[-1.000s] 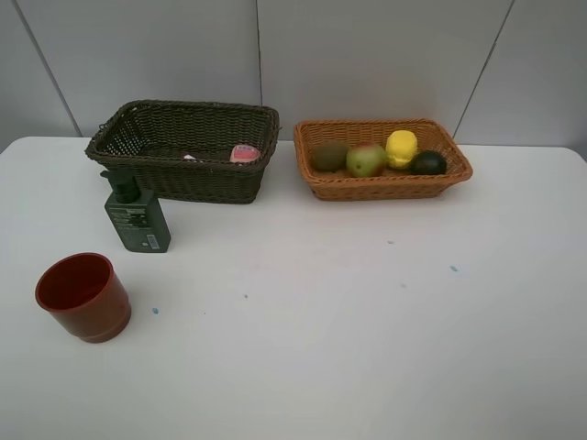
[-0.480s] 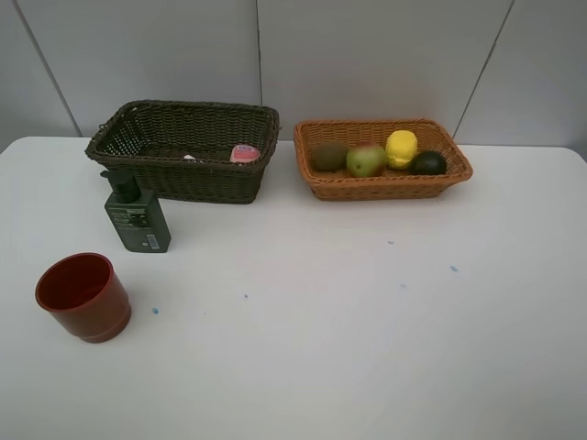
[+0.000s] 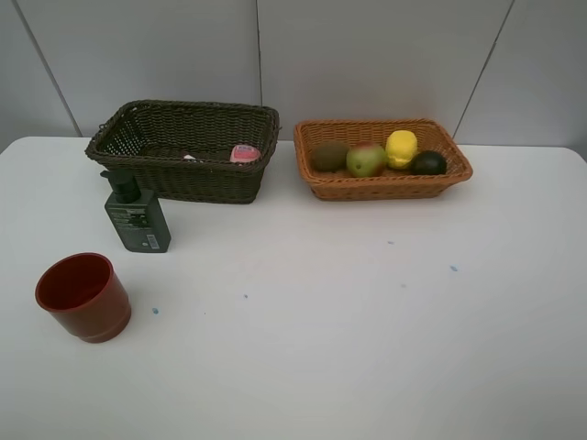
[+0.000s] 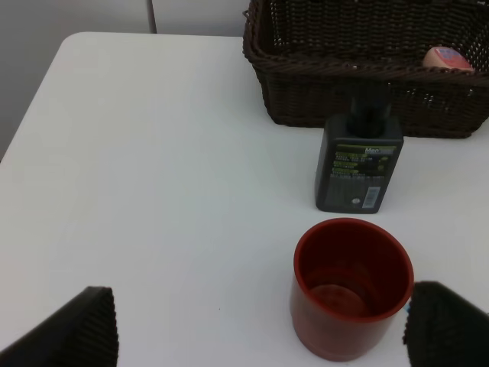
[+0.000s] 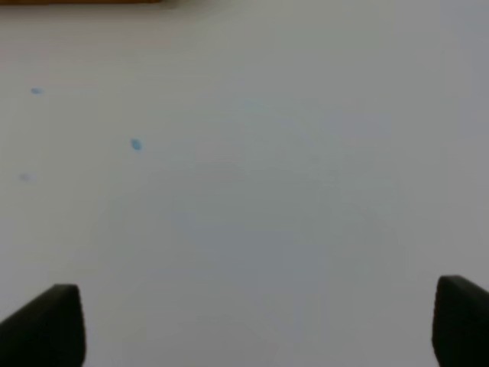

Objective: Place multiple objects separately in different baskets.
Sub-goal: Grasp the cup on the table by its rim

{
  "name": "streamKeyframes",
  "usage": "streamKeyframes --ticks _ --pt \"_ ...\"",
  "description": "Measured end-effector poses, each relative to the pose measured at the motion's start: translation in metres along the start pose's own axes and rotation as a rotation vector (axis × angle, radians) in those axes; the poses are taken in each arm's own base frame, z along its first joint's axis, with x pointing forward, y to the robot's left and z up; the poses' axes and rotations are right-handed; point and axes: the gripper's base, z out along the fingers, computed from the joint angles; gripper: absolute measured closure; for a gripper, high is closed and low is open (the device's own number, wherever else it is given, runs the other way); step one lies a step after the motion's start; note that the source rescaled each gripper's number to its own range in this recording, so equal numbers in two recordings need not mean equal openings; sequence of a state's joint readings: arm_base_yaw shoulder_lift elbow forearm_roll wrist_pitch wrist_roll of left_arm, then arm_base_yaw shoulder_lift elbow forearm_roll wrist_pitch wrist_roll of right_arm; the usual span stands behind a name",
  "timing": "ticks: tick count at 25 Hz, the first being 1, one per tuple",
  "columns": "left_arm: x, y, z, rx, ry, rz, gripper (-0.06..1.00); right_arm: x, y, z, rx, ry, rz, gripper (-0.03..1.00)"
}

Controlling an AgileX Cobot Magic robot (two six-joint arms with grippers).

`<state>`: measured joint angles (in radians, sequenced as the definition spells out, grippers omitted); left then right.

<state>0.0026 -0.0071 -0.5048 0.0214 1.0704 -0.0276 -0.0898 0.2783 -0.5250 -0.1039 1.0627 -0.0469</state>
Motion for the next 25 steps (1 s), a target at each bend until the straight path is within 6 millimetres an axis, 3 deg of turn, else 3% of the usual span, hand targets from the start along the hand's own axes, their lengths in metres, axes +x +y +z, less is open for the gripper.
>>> streamKeyframes --ticks 25 --pt "0.0 0.0 0.0 0.0 0.0 0.0 -0.03 0.0003 -0.0001 -0.0006 0.001 -0.005 0.0 -0.03"
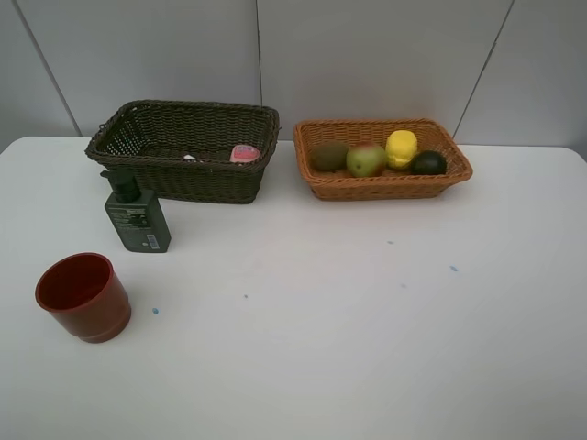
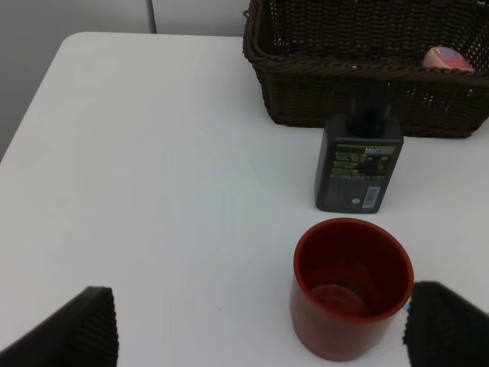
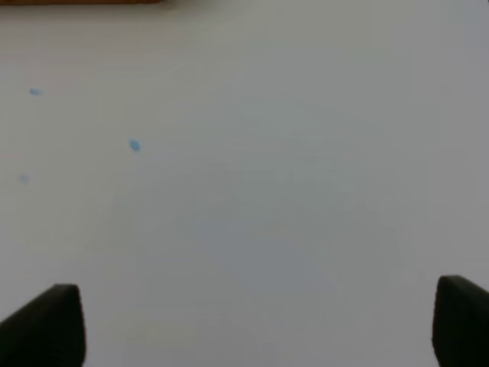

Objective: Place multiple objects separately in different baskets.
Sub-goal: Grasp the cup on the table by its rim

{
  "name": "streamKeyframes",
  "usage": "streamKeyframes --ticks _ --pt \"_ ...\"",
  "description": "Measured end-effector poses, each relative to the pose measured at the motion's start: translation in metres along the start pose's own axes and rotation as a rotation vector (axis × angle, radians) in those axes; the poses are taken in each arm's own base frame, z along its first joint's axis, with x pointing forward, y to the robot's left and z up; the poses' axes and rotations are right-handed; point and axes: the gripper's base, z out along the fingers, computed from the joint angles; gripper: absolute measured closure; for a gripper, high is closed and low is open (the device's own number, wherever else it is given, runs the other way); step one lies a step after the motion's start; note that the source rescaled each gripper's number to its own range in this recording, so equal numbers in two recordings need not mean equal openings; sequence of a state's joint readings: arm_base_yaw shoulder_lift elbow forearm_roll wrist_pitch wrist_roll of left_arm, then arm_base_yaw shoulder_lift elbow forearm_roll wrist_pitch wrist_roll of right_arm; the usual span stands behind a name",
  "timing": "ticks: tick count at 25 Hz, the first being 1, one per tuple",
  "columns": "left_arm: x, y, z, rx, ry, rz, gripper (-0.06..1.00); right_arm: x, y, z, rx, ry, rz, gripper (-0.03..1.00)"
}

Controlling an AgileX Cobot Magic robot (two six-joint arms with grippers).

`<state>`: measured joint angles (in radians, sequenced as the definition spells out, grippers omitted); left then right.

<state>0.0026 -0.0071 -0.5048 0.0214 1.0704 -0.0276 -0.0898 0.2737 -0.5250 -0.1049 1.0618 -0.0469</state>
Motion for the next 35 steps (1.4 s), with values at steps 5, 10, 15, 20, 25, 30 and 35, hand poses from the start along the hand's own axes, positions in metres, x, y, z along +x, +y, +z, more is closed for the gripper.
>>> streamKeyframes --ticks 5,10,15,20,25,30,35 --pt "0.0 0.0 0.0 0.0 0.0 0.0 -0.03 0.011 -0.001 -0.017 0.012 -0.125 0.011 -0.03" --pt "0.0 0.0 0.0 0.0 0.0 0.0 -0.03 0.025 -0.001 -0.034 0.026 -0.264 0.024 -0.03" --pt "0.0 0.0 0.0 0.034 0.0 0.017 -0.03 0.027 -0.001 -0.036 0.027 -0.277 0.025 -0.03" --pt "0.0 0.001 0.0 0.071 0.001 0.036 -0.03 0.027 -0.001 -0.036 0.027 -0.277 0.025 -0.03" --pt "0.0 0.001 0.0 0.073 0.001 0.037 -0.03 0.027 -0.001 -0.036 0.027 -0.277 0.025 -0.03" --pt "0.0 0.001 0.0 0.073 0.001 0.037 -0.03 0.027 -0.001 -0.036 0.027 -0.277 0.025 -0.03" --pt "0.0 0.001 0.0 0.07 0.001 0.034 -0.03 0.027 -0.001 -0.036 0.027 -0.277 0.025 -0.03"
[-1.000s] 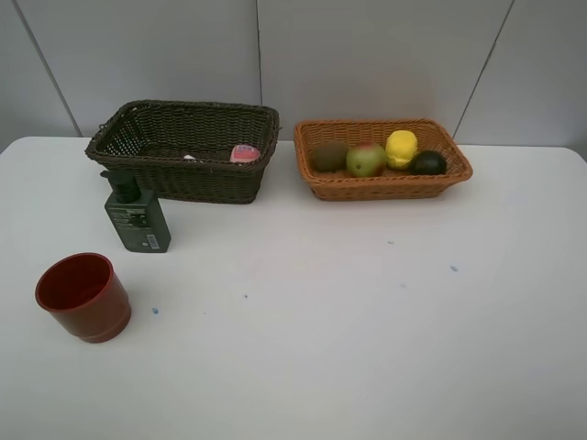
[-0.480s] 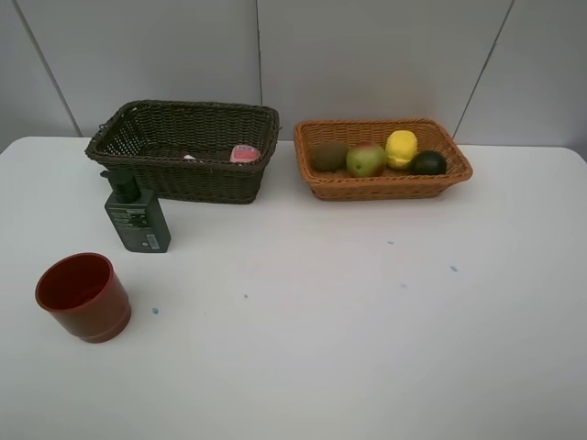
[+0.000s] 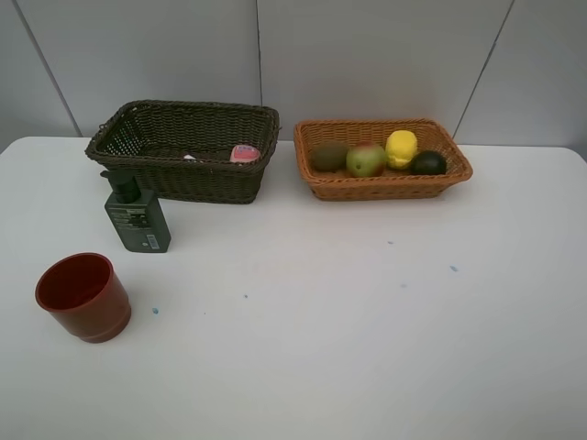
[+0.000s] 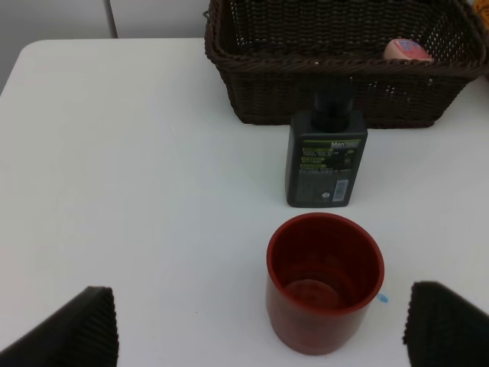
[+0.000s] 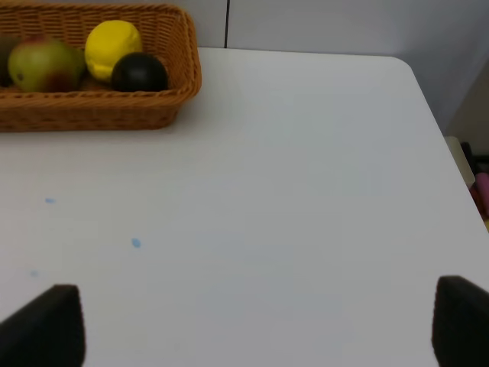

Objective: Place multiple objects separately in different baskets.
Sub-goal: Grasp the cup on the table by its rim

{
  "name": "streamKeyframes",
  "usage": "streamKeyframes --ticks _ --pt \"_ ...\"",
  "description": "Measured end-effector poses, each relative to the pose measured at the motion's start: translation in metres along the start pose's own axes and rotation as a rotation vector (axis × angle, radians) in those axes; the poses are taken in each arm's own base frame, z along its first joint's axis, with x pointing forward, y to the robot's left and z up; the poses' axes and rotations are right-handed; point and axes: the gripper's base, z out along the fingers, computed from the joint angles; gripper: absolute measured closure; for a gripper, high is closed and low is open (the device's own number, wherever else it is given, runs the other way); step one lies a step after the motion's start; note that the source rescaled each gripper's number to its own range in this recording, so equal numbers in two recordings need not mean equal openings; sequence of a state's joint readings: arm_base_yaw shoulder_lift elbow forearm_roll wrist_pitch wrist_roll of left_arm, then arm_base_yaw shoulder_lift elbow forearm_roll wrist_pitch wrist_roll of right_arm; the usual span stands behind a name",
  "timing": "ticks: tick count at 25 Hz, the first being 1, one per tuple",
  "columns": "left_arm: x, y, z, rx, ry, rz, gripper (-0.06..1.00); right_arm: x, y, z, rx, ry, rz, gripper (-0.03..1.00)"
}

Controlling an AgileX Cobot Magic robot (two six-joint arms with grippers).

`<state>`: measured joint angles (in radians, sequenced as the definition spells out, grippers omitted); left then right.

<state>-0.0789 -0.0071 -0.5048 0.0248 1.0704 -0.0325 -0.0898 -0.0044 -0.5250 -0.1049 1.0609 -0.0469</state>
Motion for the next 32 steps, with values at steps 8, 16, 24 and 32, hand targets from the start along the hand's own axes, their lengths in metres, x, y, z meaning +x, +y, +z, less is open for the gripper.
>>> streamKeyframes --ticks 8,16,24,32 --pt "0.0 0.0 0.0 -0.004 0.0 0.001 -0.03 0.0 0.0 0.0 0.0 0.0 0.001 -0.03" --pt "0.0 0.0 0.0 -0.004 0.0 0.001 -0.03 0.0 0.0 0.0 0.0 0.0 0.001 -0.03" --pt "0.0 0.001 0.0 -0.016 -0.001 -0.011 -0.03 0.0 0.0 0.0 0.0 0.0 0.001 -0.03" --pt "-0.029 0.004 -0.018 -0.047 -0.102 -0.017 -0.03 0.0 0.0 0.0 0.0 0.0 0.001 -0.03"
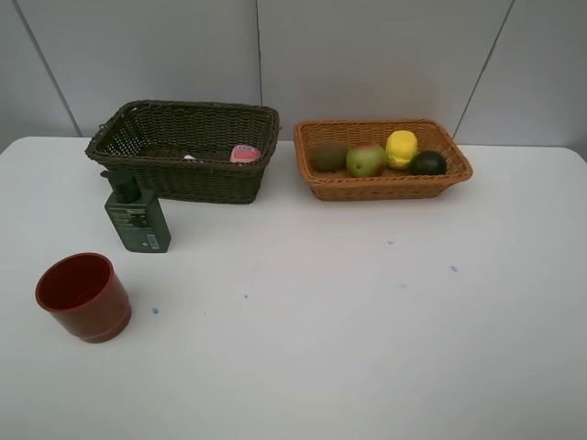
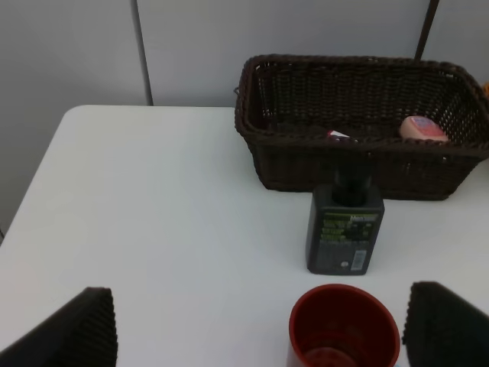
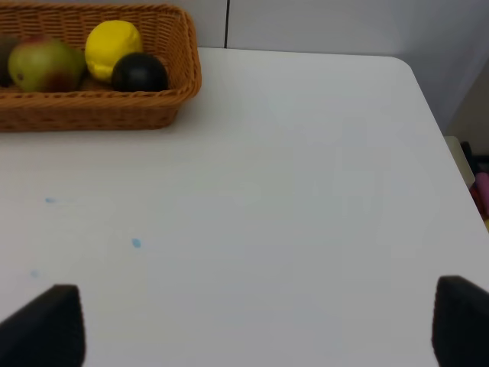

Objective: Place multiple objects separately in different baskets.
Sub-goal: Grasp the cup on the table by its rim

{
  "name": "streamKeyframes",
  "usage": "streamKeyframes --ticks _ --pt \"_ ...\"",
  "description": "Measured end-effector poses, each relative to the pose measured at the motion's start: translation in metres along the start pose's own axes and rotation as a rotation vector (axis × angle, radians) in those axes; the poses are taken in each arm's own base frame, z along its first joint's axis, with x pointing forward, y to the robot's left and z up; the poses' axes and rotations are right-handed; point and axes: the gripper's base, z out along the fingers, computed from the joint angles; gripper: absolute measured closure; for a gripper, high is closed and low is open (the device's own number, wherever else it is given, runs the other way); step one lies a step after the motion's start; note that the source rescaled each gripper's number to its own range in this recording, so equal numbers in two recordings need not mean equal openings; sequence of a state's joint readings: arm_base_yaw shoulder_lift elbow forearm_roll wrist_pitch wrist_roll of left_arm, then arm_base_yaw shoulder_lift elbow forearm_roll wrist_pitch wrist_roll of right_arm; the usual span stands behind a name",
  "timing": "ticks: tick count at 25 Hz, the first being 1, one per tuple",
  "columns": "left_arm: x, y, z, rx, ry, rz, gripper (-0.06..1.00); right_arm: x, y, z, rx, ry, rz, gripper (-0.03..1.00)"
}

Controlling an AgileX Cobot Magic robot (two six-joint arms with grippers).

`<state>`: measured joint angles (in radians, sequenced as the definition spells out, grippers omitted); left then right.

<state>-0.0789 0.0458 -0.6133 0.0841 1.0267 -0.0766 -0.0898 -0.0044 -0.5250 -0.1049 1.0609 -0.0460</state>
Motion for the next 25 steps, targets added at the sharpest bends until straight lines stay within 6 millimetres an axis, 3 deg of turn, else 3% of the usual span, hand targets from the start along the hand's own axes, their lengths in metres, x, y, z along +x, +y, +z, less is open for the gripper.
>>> streamKeyframes --ticks 6,12,13,25 --pt "-0.033 -0.002 0.015 -0.004 0.089 0.007 -0.03 0.0 0.0 0.0 0.0 0.0 0.0 -0.03" --pt "-0.069 -0.007 0.049 0.001 0.205 0.011 -0.03 0.0 0.0 0.0 0.0 0.0 0.0 -0.03" --pt "-0.076 -0.008 0.064 0.004 0.253 0.01 -0.03 0.0 0.0 0.0 0.0 0.0 0.0 -0.03" --pt "-0.063 -0.017 0.154 0.007 0.654 0.011 -0.03 0.0 0.0 0.0 0.0 0.0 0.0 -0.03"
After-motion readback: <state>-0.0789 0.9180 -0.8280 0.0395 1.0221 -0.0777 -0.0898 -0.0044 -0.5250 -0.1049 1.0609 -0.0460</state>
